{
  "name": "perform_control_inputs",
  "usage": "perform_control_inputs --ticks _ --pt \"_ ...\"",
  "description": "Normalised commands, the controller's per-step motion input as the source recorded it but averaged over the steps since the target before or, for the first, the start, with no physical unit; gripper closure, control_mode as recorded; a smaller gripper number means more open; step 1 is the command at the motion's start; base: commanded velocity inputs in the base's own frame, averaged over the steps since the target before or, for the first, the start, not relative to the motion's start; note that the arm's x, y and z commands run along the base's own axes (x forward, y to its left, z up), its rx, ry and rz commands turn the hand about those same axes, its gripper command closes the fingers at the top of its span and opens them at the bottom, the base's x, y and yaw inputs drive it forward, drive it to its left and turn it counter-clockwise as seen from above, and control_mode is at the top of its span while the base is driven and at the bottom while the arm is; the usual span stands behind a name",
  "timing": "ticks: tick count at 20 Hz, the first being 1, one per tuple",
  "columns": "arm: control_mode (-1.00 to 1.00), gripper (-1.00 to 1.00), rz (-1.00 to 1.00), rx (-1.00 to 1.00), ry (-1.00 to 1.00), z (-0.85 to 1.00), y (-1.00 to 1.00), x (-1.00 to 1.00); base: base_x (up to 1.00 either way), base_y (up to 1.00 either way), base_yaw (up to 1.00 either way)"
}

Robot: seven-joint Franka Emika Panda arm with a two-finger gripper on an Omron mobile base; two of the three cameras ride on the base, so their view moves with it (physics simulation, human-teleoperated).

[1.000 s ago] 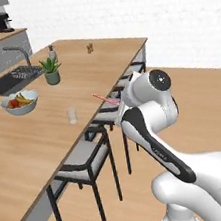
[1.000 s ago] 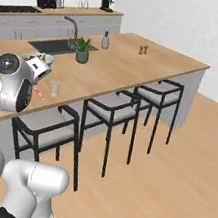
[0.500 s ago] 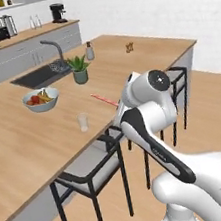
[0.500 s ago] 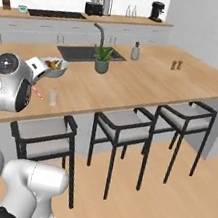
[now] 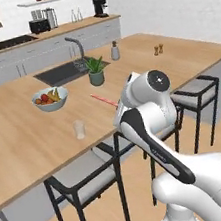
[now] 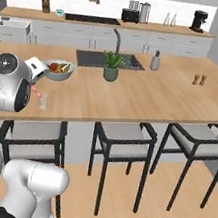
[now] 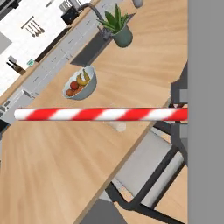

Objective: Take a straw from the drawer in front and place it inside the glass cup on the dining counter.

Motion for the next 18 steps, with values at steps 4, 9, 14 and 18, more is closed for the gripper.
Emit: perform_control_inputs --ticks 4,9,14,18 --pt "1.0 1.0 0.0 0.0 0.0 0.0 0.0 0.0 0.34 -0.61 0.45" --pt "1.0 1.0 0.0 0.0 0.0 0.0 0.0 0.0 0.34 -0.49 0.42" --pt "1.0 1.0 0.0 0.0 0.0 0.0 0.0 0.0 0.66 -0.04 0.37" --pt "1.0 1.0 0.0 0.0 0.0 0.0 0.0 0.0 0.67 0.0 0.28"
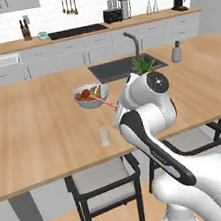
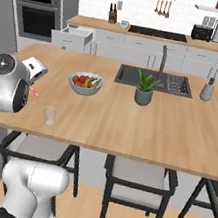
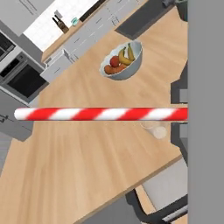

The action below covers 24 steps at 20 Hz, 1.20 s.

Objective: Take a straw from the drawer in front and place it inside the glass cup on the dining counter.

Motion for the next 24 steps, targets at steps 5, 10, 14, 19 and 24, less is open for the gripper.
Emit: perform_control_inputs --ticks 5,10,14,19,24 --pt "1.0 1.0 0.0 0.0 0.0 0.0 0.0 0.0 0.48 0.0 0.18" --pt "1.0 1.0 0.0 0.0 0.0 0.0 0.0 0.0 0.59 0.0 0.16" --pt "1.0 1.0 0.0 0.0 0.0 0.0 0.0 0.0 0.59 0.0 0.16" --pt "-1.0 1.0 0.27 0.07 -0.15 0.0 0.01 0.26 0.09 0.0 0.04" --pt "-1.0 1.0 0.42 0.23 -0.09 0.02 -0.02 0.23 0.0 0.0 0.0"
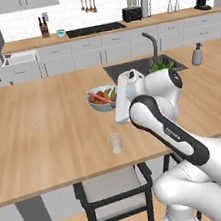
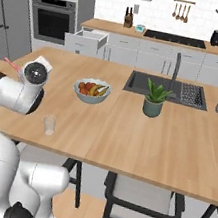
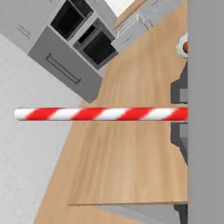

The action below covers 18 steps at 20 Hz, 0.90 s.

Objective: Take a straw from the drawer in front and place it inside the glass cup on the dining counter.

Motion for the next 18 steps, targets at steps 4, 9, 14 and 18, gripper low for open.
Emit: perform_control_inputs --ticks 4,9,14,18 --pt "-1.0 1.0 0.36 0.2 0.01 0.0 0.0 0.21 0.0 0.0 0.0" --pt "-1.0 1.0 0.29 0.13 0.07 0.0 0.03 0.22 0.0 0.0 0.0" --pt "-1.0 1.0 0.22 0.1 0.03 0.0 0.0 0.02 0.0 0.0 0.0" --pt "-1.0 1.0 0.12 0.06 0.07 -0.05 0.0 0.0 0.0 0.0 0.0"
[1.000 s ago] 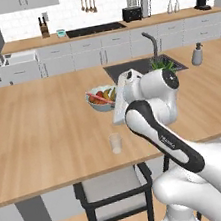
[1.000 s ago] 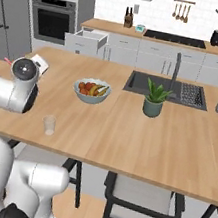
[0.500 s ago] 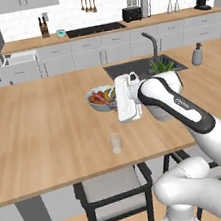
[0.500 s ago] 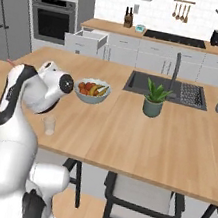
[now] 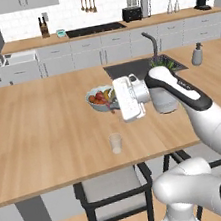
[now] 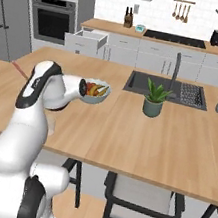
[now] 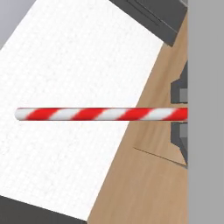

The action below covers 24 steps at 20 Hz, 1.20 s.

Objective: Take a straw from the drawer in front and place it inside the glass cup on the dining counter.

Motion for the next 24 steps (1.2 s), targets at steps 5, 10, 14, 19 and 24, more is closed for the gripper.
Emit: perform_control_inputs --ticks 5,10,14,19,24 --pt "-1.0 1.0 0.0 0.0 0.03 -0.26 0.0 0.0 0.0 0.0 0.0" --pt "-1.0 1.0 0.03 0.19 0.03 -0.32 -0.07 0.0 0.0 0.0 0.0" --pt "-1.0 1.0 0.14 0.31 0.0 -0.14 -0.28 0.0 0.0 0.0 0.0" --pt "-1.0 1.0 0.12 0.06 0.0 -0.26 -0.11 0.0 0.0 0.0 0.0" --pt "-1.0 1.0 0.14 0.0 0.0 -0.43 -0.14 0.0 0.0 0.0 0.0"
